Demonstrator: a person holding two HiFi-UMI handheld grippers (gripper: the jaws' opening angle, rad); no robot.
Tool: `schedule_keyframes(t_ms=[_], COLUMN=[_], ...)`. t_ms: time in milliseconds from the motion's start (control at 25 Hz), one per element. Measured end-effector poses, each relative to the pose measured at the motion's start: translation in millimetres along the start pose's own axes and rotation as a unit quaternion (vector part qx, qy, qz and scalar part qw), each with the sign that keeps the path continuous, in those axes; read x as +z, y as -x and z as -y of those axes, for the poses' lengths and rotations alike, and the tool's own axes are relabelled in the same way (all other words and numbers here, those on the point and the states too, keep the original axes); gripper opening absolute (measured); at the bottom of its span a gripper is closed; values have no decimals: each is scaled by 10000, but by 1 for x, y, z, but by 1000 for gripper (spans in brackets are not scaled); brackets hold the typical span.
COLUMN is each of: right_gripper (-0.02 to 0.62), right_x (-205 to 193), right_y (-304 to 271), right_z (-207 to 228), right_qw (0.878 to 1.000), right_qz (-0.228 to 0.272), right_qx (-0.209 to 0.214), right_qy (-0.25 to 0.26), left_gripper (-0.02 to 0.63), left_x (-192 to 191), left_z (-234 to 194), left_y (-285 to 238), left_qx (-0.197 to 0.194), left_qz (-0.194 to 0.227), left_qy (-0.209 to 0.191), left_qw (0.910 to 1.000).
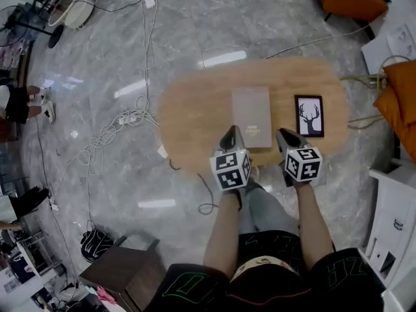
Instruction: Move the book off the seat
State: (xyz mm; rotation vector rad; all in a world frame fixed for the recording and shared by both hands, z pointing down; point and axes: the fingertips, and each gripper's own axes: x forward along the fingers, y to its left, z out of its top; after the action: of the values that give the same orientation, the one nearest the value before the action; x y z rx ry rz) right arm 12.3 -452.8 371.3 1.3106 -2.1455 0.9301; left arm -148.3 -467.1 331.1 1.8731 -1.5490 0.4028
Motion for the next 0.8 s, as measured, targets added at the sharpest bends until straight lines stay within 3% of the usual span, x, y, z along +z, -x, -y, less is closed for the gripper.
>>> schedule_keyframes(t_ms=[120,360,520,800], right_gripper=[4,3,3,3], right_x=[39,114,158,241], right_y=[23,59,81,135], right_z=[-10,-41,-67,-87], right_qw=[9993,9928,9831,9636], right_qz=[369,1125,1679,2460], right_qx=[83,413,728,661], right_qy=[-17,72,31,812], left_gripper=[9,9,9,9], left_x=[26,89,132,227], left_z=[8,12,16,30], left_y=[19,62,80,137], left_qx=[93,387,269,99], left_qz=[201,910,1296,2320], left_qy=[-19,16,85,-398], left_qw=[9998,9951,9912,9719])
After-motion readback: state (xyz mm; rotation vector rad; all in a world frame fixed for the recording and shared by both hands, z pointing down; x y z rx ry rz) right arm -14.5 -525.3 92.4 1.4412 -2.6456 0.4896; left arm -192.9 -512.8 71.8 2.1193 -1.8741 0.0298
